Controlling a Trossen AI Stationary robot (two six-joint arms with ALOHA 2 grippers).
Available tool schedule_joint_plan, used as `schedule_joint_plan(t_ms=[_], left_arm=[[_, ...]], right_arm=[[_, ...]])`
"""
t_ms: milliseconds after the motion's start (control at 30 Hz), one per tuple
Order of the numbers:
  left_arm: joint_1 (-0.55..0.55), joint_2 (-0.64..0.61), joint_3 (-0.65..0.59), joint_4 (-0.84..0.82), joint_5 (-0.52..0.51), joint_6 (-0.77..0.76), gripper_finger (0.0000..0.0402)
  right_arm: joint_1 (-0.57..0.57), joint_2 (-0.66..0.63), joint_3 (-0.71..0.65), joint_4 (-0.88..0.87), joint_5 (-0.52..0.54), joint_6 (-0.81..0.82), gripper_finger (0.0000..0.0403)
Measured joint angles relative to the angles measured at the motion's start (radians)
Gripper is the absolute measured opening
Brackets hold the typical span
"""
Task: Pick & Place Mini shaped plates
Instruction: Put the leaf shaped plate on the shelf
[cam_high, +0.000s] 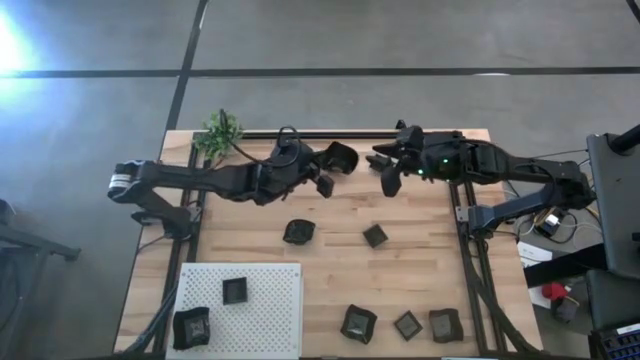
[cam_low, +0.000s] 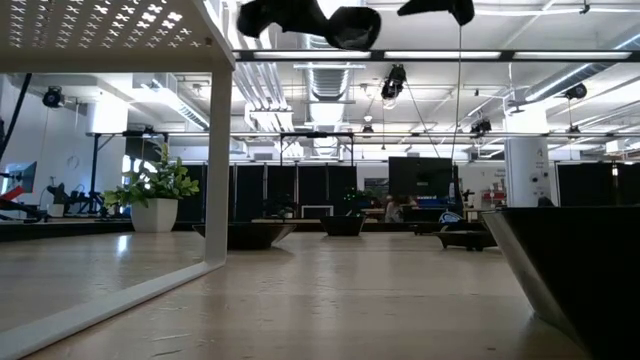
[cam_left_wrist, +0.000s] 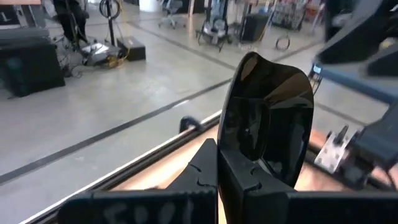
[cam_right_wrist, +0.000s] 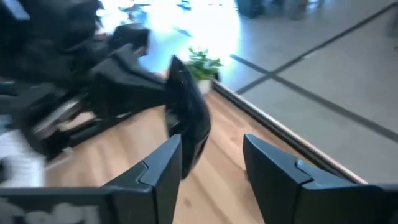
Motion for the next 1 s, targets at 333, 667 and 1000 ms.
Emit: schedule_joint_plan(t_ms=[333, 667, 1000], left_arm=[[-0.001, -0.225, 0.000, -0.512, 0.316, -0.186, 0.0000], [-0.083, -0.312, 0.000, -0.788, 0.684, -0.207, 0.0000], [-0.297, -0.207, 0.000, -0.786, 0.954, -0.288, 0.0000]], right_arm=[[0.001, -0.064, 0.001, -0.050, -0.108, 0.000, 0.0171], [0.001, -0.089, 0.001, -0.050, -0.109, 0.000, 0.0173], [0.001, -0.087, 0.000, -0.051, -0.109, 0.003, 0.0172]])
